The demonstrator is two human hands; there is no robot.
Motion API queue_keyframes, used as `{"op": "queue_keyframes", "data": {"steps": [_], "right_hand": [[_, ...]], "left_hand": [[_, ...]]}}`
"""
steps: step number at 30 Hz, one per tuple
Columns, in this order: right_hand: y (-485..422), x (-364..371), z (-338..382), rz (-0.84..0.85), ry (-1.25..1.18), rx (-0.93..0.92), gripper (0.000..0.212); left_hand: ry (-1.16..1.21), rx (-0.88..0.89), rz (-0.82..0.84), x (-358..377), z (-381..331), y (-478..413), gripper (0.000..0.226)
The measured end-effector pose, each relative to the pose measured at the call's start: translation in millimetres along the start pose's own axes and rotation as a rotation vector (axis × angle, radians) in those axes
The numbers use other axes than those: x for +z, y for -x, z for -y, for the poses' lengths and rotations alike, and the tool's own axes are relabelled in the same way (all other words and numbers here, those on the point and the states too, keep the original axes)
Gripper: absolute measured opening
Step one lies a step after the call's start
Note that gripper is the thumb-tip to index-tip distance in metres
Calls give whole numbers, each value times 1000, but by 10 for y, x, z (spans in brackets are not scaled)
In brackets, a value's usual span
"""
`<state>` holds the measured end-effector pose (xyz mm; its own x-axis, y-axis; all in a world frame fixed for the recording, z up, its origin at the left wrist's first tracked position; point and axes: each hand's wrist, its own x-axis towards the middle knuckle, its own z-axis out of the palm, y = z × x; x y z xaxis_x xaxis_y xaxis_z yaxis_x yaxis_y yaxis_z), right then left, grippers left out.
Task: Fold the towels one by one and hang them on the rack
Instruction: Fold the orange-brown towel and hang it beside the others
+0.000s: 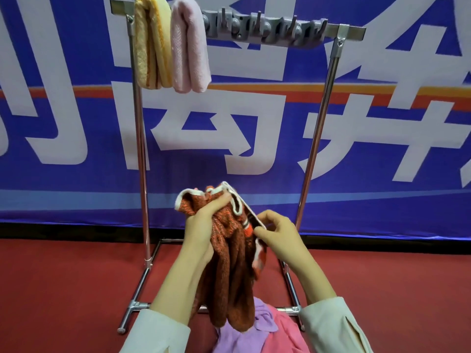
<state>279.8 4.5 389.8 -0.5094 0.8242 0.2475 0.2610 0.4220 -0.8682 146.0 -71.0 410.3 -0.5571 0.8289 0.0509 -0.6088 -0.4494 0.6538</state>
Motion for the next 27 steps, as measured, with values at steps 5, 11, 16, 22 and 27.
{"op": "queue_keyframes", "data": {"steps": [5, 11, 16, 22, 27], "right_hand": [[-24, -56, -113, 17, 202, 70, 15], [17, -91, 20, 57, -435, 31, 13], [22, 14, 175, 170, -727, -3, 13], [34, 96, 149, 298, -684, -14, 48], [1, 94, 139, 135, -736, 25, 45]], "left_hand": [[20, 24, -89, -107, -185, -35, 12], [-163, 30, -252, -206, -45, -109, 25], [-418, 0, -274, -183, 147, -99, 37], [-90, -324, 103, 6, 81, -5, 29], [236, -312, 189, -17, 66, -14, 19]]}}
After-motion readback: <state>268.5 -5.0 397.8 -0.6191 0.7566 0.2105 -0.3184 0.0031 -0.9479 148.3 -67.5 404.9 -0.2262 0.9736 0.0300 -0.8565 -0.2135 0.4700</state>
